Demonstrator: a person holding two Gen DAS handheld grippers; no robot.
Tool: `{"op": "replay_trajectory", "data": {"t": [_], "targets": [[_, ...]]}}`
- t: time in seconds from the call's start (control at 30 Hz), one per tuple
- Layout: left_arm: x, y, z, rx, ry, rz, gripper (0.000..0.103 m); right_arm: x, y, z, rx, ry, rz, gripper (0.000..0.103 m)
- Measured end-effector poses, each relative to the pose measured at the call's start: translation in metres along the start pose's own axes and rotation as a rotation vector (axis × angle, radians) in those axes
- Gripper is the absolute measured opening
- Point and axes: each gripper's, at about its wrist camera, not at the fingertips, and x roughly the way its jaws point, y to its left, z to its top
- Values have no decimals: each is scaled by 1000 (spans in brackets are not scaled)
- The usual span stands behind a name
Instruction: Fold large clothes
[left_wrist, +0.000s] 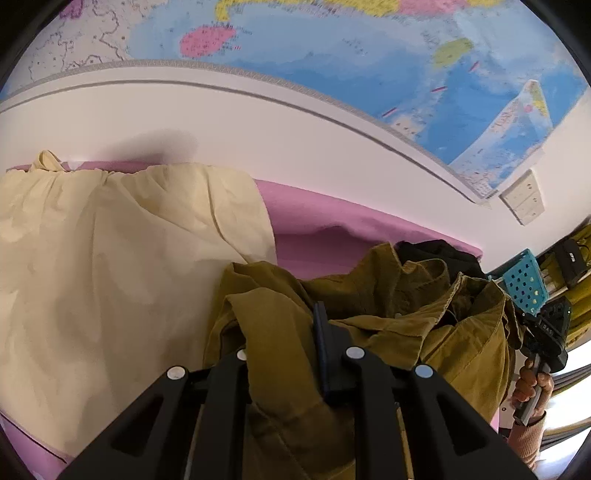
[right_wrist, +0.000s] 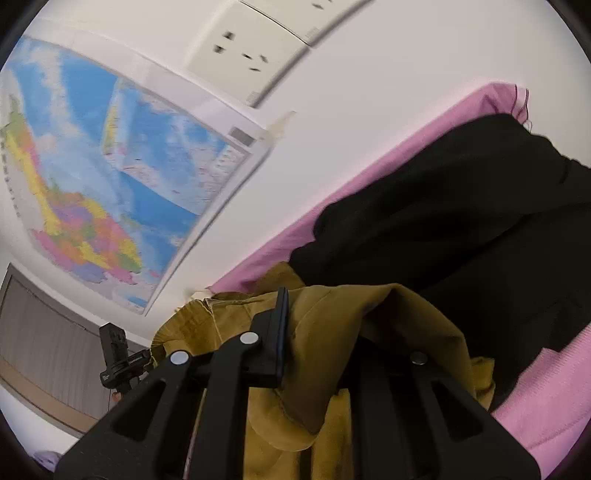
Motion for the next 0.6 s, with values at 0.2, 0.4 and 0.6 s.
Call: {"op": "replay_trajectory", "data": {"t": [0.2,0.4,0.6], "targets": [[17,3,5,-14,23,23,15,10,-4,1,-2,8,-33,11],[30,2,6,-9,39,63,15,2,12,-7,-63,19,-43,44],[35,5,7,-23,38,61,15,-46,52,-37,-235,-59,-34,63]]}}
